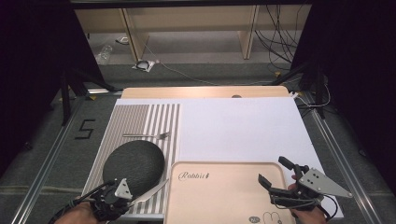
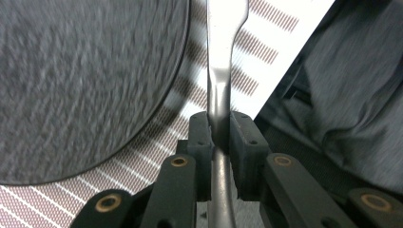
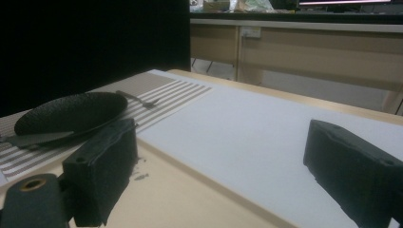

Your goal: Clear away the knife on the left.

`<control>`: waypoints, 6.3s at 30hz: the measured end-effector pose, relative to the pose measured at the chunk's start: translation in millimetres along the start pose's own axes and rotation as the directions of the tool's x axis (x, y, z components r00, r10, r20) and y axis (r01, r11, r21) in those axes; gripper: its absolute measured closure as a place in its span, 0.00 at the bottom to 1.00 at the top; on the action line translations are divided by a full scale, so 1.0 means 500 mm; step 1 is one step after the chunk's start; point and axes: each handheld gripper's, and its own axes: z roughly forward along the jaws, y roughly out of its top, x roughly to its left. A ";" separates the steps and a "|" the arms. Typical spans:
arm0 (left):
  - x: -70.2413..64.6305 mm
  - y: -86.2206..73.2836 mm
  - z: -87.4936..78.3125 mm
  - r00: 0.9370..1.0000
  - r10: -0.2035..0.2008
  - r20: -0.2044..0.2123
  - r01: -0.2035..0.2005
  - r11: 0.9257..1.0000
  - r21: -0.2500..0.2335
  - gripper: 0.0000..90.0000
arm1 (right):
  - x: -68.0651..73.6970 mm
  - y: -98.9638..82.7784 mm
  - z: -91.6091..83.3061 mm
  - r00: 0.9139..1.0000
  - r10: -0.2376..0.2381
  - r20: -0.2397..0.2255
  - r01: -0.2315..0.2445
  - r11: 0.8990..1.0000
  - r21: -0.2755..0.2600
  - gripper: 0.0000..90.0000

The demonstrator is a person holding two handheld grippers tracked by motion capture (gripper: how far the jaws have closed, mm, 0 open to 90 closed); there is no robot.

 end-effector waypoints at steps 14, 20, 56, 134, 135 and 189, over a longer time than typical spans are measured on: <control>-0.022 0.091 -0.022 0.994 -0.105 0.021 0.108 0.973 -0.203 0.88 | 0.001 0.002 -0.003 1.000 0.011 -0.005 -0.011 1.000 -0.001 0.13; -0.033 0.127 -0.014 0.994 -0.098 0.036 0.104 0.968 -0.230 0.88 | 0.001 0.002 -0.004 1.000 0.010 -0.004 -0.010 1.000 -0.004 0.13; -0.137 0.243 0.039 0.983 -0.017 0.183 0.049 0.984 -0.171 0.88 | 0.000 0.005 -0.007 1.000 0.008 -0.003 -0.008 1.000 -0.016 0.13; -0.214 0.273 0.094 0.978 0.099 0.186 -0.047 0.963 -0.264 0.96 | 0.002 0.005 -0.006 1.000 0.000 -0.013 0.000 1.000 -0.013 0.14; -0.217 0.274 0.096 0.977 0.105 0.187 -0.052 0.963 -0.265 0.98 | 0.002 0.005 -0.005 1.000 0.001 -0.013 -0.001 1.000 -0.016 0.14; -0.173 0.259 0.125 0.994 0.052 0.094 -0.038 0.988 -0.147 0.99 | 0.003 0.006 -0.007 1.000 0.006 -0.011 -0.006 1.000 -0.016 0.14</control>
